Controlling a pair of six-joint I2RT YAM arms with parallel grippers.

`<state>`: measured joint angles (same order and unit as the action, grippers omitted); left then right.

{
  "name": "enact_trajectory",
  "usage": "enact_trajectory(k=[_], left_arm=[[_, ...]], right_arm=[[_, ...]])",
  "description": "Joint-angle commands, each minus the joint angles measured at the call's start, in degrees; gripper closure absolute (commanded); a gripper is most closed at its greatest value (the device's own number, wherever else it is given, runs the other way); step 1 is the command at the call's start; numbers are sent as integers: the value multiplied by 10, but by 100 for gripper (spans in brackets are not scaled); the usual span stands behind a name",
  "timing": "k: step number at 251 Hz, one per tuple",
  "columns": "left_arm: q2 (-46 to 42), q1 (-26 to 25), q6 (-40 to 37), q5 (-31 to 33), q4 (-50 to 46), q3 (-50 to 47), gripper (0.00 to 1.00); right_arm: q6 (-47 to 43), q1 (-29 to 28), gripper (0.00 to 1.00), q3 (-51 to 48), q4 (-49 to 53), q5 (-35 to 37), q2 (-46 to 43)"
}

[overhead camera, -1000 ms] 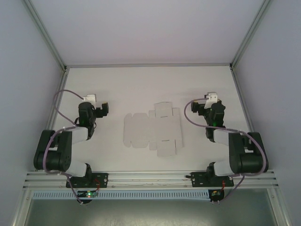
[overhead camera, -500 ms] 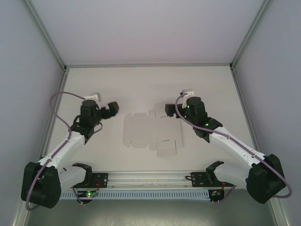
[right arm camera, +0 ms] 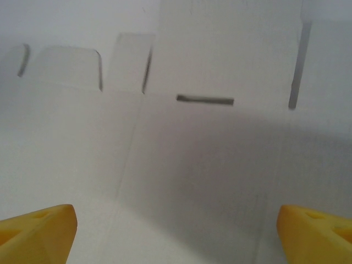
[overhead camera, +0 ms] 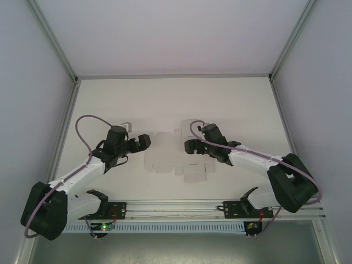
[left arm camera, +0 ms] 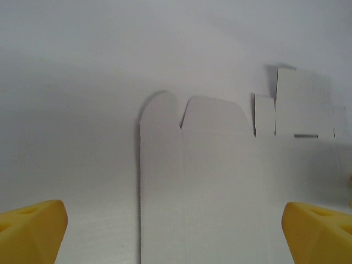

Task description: Assemble paper box

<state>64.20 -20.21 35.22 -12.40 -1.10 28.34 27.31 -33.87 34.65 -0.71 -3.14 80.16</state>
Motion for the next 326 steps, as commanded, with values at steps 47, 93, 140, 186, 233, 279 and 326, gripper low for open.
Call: enact_trajectory(k=[47,93,140,186,233,279,326], left_arm=[[64,-11,12,-38,12,18,0],[109,-12,24,-102,71,23,0],[159,-12,50,-166,151,23,0],[191,-13,44,-168,150,41,0],[194,-12,4,-159,129,70,1],[228,-13,-3,-195,156,89,15],[238,-12,-17,-201,155,98,53]], right_arm=[[28,30,8,-47,-60,-17,73],[24,36,10,-64,-94,-38,106],[22,38,11,-82,-127,-51,116],[8,42,11,-100,-144,-63,107],[-24,45,12,-113,-153,-78,94],[-44,53,12,-131,-184,-107,78],[-60,55,12,-138,-188,-113,58]])
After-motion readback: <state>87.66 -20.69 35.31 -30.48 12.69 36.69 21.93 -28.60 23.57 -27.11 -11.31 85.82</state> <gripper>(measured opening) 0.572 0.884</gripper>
